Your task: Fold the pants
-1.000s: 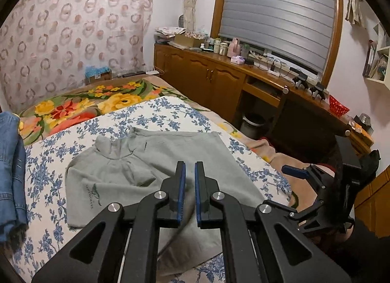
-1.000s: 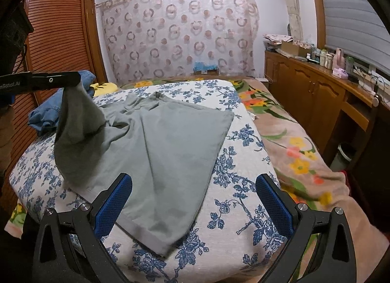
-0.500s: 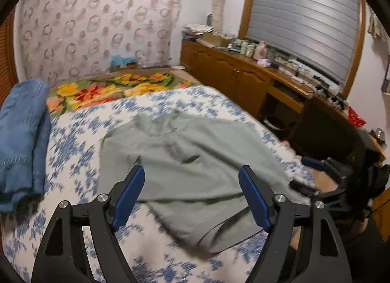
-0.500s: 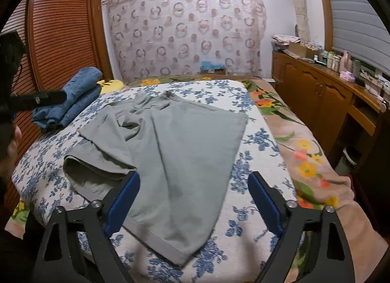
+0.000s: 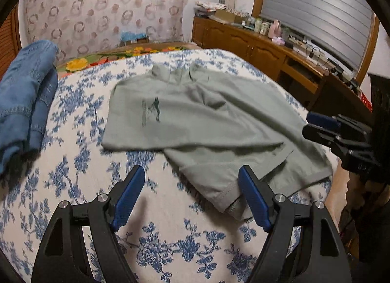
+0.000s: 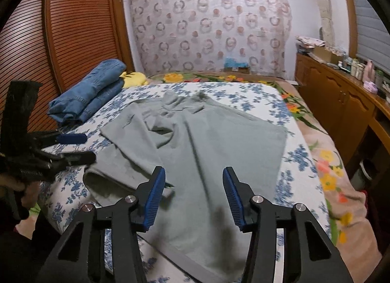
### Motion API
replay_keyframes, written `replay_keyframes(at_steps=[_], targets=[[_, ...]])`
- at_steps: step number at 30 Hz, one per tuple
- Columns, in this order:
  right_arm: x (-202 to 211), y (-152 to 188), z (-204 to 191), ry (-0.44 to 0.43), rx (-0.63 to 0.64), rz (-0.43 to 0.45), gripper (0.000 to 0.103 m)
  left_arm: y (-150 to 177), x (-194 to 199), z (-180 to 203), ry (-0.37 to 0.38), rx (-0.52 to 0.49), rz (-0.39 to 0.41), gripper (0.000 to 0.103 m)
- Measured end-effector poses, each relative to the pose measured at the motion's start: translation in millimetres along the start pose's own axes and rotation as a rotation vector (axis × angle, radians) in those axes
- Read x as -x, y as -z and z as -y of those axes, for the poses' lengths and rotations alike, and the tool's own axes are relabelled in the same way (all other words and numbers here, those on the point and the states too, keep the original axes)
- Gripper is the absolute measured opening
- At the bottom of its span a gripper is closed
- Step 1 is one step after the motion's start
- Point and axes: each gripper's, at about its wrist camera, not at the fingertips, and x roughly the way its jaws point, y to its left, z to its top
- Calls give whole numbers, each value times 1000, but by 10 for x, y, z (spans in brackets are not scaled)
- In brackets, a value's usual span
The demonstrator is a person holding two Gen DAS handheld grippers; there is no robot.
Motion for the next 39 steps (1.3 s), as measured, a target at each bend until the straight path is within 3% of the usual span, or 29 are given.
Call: replay_keyframes(at_steps=[12, 18, 21, 30, 39], targets=[[-449, -15, 65, -81, 39, -131, 41, 169, -90, -81, 4, 28, -43, 80], [-510, -70, 5, -123, 47, -139, 13, 169, -60, -86, 3, 32, -31, 80], [-424, -79, -25, -124, 50, -107, 6, 142, 0, -86, 1, 35, -15, 80], [106, -153, -110, -61, 85, 75, 5, 41, 176, -12, 12, 24, 33, 80], [476, -24, -61, -3, 74, 140, 5, -17, 172, 91, 24, 2, 38, 80]])
